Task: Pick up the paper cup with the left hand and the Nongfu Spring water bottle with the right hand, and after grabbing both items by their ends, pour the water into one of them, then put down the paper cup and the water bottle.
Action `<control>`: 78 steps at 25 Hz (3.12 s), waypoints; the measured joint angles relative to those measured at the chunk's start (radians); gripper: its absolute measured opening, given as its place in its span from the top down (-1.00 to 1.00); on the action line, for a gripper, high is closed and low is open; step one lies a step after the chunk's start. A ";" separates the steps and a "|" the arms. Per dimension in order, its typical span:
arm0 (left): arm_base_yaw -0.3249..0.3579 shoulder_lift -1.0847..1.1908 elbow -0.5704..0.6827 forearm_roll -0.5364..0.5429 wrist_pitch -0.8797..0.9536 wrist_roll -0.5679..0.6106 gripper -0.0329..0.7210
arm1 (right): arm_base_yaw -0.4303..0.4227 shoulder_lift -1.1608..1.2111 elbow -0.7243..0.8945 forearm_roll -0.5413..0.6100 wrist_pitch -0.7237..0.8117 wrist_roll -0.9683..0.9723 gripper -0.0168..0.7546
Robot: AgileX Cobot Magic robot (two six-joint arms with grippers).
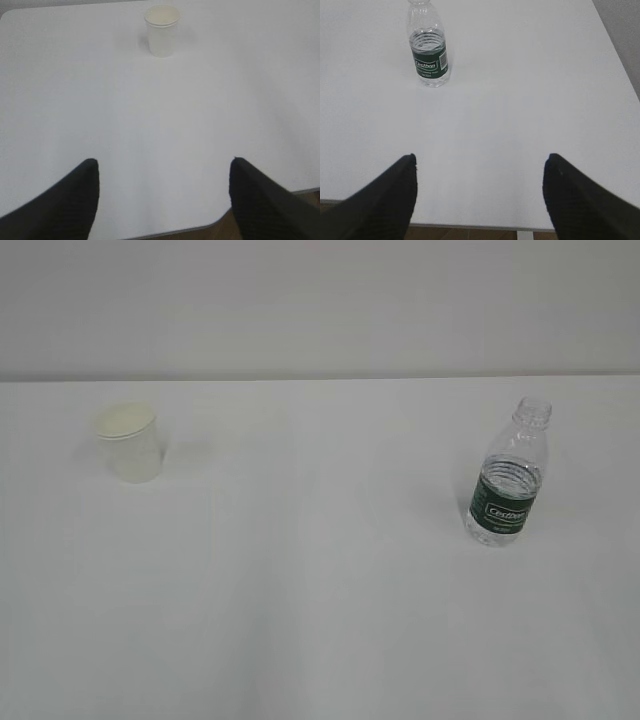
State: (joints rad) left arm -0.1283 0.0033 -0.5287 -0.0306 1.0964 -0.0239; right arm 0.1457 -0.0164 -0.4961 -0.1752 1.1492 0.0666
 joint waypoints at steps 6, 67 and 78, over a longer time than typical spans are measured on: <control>0.000 0.000 0.000 0.000 0.000 0.000 -0.62 | 0.000 0.000 0.000 0.000 0.000 0.000 -0.57; 0.000 0.329 -0.031 -0.064 -0.163 0.000 -0.62 | 0.000 0.235 -0.033 0.101 -0.110 0.001 -0.57; 0.000 0.457 -0.031 -0.077 -0.376 0.000 -0.61 | 0.000 0.346 -0.059 0.107 -0.260 -0.001 -0.57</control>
State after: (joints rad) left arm -0.1283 0.4607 -0.5593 -0.1073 0.7209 -0.0239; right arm 0.1457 0.3292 -0.5550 -0.0683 0.8890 0.0653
